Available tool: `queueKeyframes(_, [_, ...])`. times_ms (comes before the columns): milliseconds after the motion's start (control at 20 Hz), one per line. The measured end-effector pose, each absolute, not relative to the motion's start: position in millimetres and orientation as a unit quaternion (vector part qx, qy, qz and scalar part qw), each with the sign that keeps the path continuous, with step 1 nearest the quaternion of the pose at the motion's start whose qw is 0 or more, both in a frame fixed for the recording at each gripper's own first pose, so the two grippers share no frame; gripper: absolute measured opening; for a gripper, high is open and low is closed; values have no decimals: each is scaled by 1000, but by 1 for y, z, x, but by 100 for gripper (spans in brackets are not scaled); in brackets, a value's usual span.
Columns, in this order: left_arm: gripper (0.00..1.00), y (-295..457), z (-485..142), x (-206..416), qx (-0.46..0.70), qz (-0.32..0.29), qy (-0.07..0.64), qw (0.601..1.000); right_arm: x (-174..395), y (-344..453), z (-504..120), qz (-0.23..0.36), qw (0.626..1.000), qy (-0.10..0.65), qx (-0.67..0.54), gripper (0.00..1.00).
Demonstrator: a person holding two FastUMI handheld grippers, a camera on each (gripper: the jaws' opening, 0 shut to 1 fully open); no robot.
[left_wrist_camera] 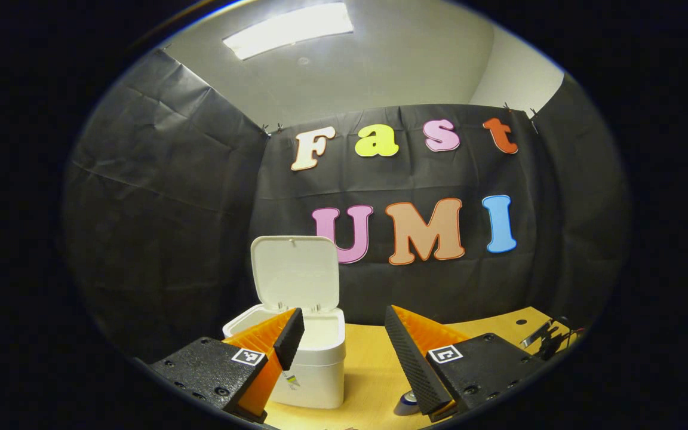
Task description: Press the lid of the desktop garbage bin to open it, pick up the crumpled paper on the desktop and throw it into the bin, then pick up the pop can on the desktop and drop it into the bin, and finally close the garbage bin lid.
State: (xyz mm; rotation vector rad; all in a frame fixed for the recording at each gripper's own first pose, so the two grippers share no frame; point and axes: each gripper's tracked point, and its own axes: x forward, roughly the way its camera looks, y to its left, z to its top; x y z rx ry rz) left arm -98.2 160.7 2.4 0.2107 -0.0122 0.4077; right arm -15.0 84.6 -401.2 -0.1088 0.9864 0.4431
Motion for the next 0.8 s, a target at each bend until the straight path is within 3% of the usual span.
queueKeyframes(350, [84, 182, -8, -104, 82, 205, 5, 975, 38, 171, -268, 277, 903, 326, -30, 6])
queueKeyframes(800, [84, 250, -4, -143, 81, 241, 8, 967, 62, 316, -148, 370, 903, 217, 26, 5])
